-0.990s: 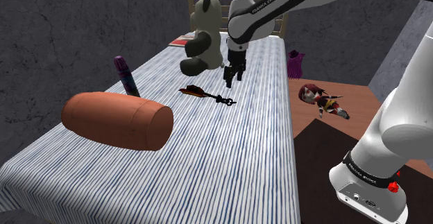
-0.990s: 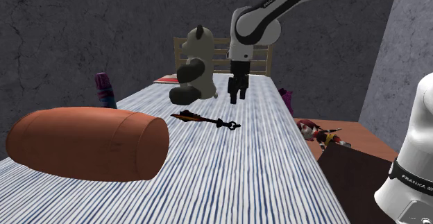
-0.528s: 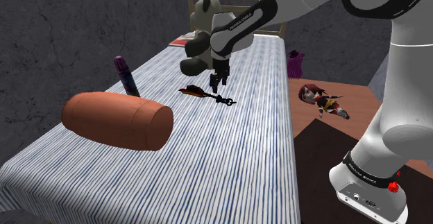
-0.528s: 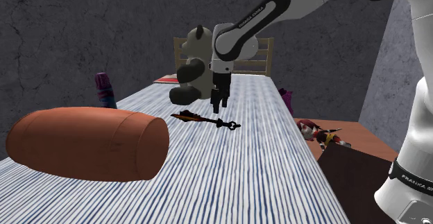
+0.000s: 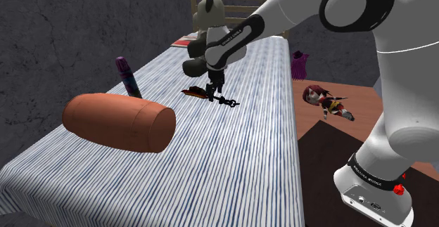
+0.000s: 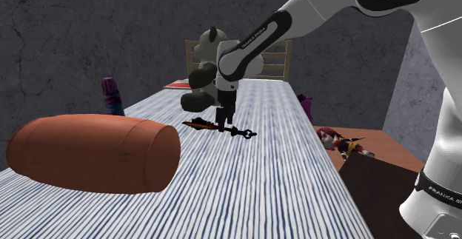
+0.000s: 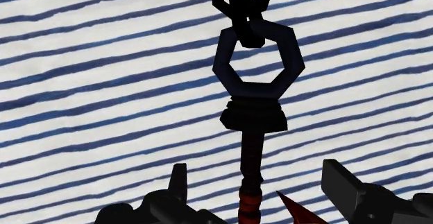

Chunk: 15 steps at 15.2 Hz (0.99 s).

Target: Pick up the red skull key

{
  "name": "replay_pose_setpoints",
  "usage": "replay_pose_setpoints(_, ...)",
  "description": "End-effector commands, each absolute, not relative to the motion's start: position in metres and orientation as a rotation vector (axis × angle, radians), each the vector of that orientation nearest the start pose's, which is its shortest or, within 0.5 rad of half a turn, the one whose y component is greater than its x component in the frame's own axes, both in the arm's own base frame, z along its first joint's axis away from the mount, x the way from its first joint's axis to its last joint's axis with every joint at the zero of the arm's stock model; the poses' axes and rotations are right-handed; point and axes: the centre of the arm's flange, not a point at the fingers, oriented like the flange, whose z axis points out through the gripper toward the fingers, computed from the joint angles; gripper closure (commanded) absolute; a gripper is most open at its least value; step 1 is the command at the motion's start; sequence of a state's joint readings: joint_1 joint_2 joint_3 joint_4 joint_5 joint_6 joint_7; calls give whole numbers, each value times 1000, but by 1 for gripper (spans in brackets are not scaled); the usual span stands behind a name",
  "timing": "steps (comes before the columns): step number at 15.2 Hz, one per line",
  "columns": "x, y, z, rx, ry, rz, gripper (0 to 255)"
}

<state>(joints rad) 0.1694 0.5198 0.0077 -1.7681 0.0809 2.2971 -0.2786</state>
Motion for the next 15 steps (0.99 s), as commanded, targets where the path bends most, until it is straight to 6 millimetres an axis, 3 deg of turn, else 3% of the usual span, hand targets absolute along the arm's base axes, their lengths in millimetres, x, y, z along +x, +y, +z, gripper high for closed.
replay_pose_setpoints(1, 652, 119, 260, -3016, -614, -20, 0)
replay_pose_setpoints(4, 652, 119, 251, -3016, -614, -20, 0)
replay_pose_setpoints(5, 652, 119, 252, -3016, -614, -20, 255)
replay_pose_setpoints(15, 652, 119, 257, -3016, -614, -20, 255)
